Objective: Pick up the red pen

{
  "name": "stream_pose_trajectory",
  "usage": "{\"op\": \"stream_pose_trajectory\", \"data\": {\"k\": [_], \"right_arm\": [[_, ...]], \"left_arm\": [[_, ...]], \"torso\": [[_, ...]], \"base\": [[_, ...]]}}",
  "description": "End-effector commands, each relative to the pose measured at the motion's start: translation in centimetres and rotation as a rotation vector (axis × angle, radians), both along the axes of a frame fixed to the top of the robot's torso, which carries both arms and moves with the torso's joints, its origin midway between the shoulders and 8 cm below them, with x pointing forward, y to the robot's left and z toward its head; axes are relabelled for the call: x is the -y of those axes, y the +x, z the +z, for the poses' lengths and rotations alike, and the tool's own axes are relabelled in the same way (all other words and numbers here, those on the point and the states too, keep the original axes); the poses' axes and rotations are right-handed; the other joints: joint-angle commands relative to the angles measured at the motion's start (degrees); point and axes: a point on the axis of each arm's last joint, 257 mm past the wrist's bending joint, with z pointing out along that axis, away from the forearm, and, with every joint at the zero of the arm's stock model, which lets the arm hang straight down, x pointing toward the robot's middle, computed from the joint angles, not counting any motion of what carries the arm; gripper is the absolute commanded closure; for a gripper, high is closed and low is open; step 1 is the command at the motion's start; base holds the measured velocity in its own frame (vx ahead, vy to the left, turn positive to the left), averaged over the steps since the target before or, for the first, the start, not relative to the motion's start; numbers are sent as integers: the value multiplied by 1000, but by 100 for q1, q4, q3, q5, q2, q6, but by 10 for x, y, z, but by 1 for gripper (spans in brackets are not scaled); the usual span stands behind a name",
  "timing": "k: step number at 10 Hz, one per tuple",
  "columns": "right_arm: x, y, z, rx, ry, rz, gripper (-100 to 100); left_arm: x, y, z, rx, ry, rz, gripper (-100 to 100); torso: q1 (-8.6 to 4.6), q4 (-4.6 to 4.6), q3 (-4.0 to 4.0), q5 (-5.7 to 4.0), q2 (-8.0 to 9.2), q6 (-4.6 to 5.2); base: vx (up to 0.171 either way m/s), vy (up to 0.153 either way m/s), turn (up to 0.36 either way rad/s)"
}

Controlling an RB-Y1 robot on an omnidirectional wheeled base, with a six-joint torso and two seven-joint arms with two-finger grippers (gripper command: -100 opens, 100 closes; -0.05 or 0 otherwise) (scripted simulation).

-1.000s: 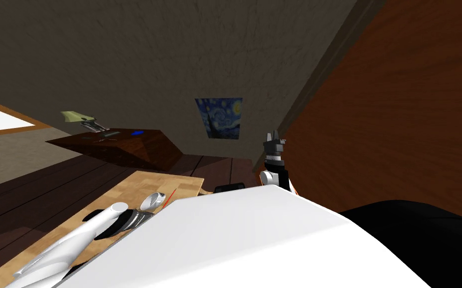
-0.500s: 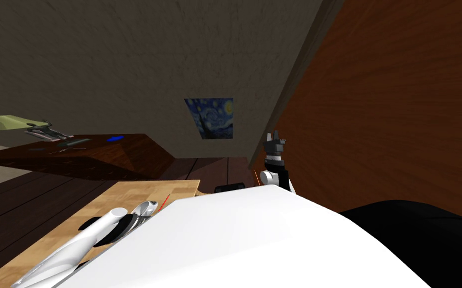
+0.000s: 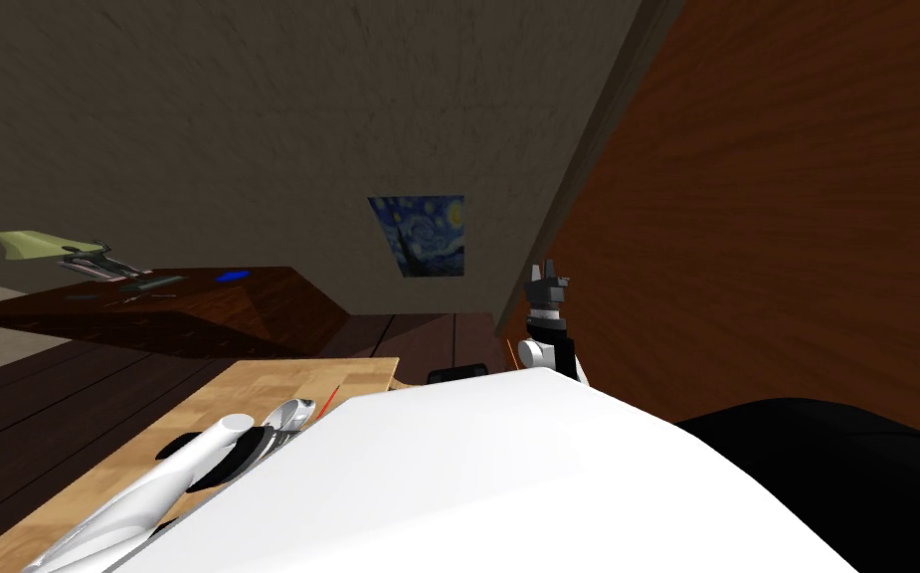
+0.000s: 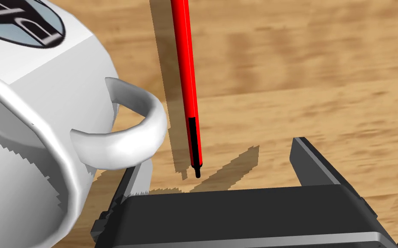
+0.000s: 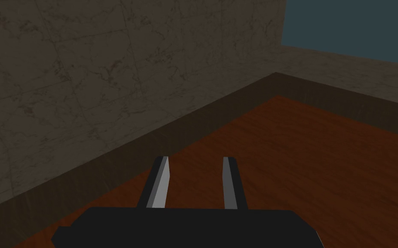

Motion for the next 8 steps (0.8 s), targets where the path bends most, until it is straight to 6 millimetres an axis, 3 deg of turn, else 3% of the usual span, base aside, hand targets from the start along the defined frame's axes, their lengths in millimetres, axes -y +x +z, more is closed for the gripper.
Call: {"op": "stream_pose_trajectory", "data": {"k": [1, 3, 5, 6, 7, 8], "right_arm": [[0, 0, 0, 0, 0, 0, 0], [0, 0, 0, 0, 0, 0, 0], [0, 0, 0, 0, 0, 0, 0], [0, 0, 0, 0, 0, 0, 0], [0, 0, 0, 0, 0, 0, 0], [0, 0, 0, 0, 0, 0, 0]], "left_arm": [[0, 0, 0, 0, 0, 0, -100], [0, 0, 0, 0, 0, 0, -100], [13, 1, -19, 7, 5, -8, -100], [10, 0, -14, 4, 2, -7, -100], [10, 0, -15, 5, 3, -7, 100], [10, 0, -15, 5, 3, -7, 100]], "torso": [[0, 0, 0, 0, 0, 0], [4, 0, -1, 1, -1, -1], [7, -1, -1, 2, -2, -1], [19, -1, -1, 7, -2, -1], [27, -1, -2, 12, -3, 0], [26, -1, -2, 12, -3, 0]], "base": [[2, 7, 21], [0, 1, 3], [5, 31, 36], [1, 17, 1], [0, 0, 0], [1, 6, 2]]}}
